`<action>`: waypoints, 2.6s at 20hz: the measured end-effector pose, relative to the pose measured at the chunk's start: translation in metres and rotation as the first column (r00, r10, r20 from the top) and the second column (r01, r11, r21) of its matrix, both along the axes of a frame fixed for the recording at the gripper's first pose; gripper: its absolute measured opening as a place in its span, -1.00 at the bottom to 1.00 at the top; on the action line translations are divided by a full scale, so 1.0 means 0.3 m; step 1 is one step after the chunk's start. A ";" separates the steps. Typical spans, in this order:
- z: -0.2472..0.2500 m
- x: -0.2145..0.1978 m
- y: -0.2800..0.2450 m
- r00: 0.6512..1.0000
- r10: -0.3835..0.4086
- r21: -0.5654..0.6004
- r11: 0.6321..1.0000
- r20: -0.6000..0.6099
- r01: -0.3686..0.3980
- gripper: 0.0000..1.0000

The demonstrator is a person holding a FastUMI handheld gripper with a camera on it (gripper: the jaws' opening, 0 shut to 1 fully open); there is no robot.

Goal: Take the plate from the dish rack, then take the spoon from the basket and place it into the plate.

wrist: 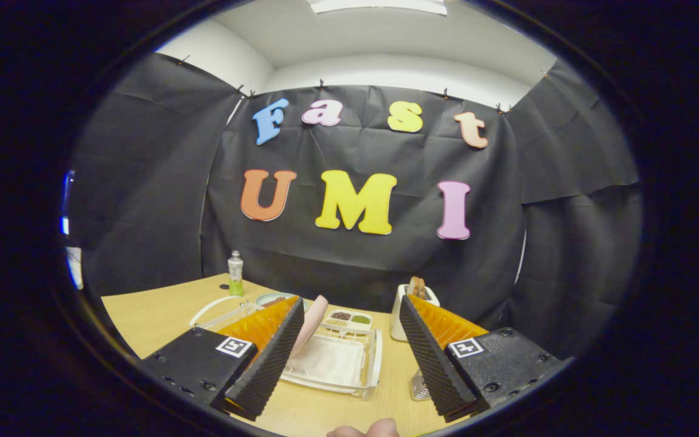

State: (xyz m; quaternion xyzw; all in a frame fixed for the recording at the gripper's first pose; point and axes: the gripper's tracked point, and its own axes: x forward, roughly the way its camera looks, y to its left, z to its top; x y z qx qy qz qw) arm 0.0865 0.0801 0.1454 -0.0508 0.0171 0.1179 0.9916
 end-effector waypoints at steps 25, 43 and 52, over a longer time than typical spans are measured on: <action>-0.369 0.630 0.329 0.581 -0.090 -0.075 0.996 -0.809 0.051 0.89; -0.383 0.562 0.350 0.470 -0.275 -0.198 0.958 -0.839 0.207 -0.29; -0.272 0.501 0.335 0.531 -0.282 -0.212 0.959 -0.799 0.189 -0.37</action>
